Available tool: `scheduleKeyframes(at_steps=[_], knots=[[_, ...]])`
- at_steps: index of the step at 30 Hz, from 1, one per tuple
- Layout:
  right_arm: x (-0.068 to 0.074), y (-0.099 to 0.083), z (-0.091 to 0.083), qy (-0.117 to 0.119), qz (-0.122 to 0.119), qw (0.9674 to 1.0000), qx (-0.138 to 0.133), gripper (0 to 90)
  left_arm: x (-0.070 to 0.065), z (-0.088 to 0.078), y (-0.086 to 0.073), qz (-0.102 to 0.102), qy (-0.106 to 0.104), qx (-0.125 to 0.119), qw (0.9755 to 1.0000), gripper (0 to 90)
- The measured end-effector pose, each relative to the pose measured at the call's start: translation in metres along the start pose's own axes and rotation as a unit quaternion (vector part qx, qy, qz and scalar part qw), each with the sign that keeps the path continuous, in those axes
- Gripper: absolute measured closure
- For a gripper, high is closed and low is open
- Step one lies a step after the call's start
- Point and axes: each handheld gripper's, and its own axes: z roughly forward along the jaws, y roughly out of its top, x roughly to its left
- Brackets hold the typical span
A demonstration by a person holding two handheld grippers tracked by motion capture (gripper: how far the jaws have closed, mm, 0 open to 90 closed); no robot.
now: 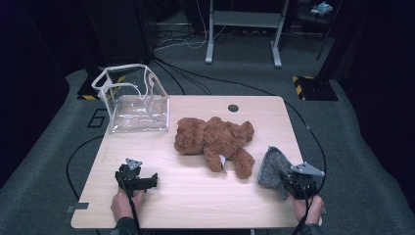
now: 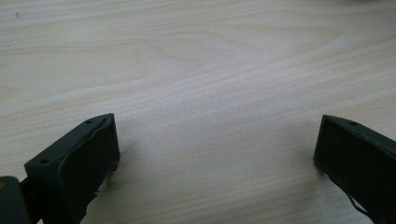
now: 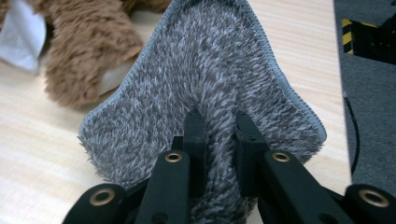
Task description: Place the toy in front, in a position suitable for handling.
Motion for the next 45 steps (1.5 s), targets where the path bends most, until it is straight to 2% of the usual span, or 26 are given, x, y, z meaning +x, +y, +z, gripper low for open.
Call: scheduleKeyframes(at_steps=[8,17,28,31,34,38,40,45], knots=[[-0.008,0.011,0.006,-0.014,0.014,0.9998,-0.001,78.1,0.0,0.0,0.0,0.0,0.0,0.0,1.0,0.1],[-0.013,0.026,0.024,-0.028,0.019,0.9994,0.007,77.5,0.0,0.0,0.0,0.0,0.0,0.0,1.0,0.0],[-0.02,0.036,0.054,-0.032,0.042,0.998,0.035,75.1,0.0,0.0,0.0,0.0,0.0,0.0,1.0,0.0],[-0.018,0.036,0.063,-0.039,0.032,0.9975,0.05,74.1,0.0,0.0,0.0,0.0,-0.001,-0.001,1.0,0.0],[-0.018,0.035,0.069,-0.041,0.036,0.9967,0.061,72.2,0.0,0.0,0.0,0.0,-0.001,0.0,1.0,0.0],[-0.019,0.032,0.075,-0.045,0.046,0.995,0.077,65.0,0.0,0.0,0.0,0.0,-0.001,0.0,1.0,0.0],[-0.02,0.032,0.076,-0.045,0.04,0.9951,0.078,62.0,0.0,0.0,0.0,0.0,-0.001,0.0,1.0,0.0],[-0.02,0.032,0.071,-0.048,0.051,0.9945,0.077,36.1,0.0,0.0,0.0,0.0,-0.002,0.0,1.0,0.0]])
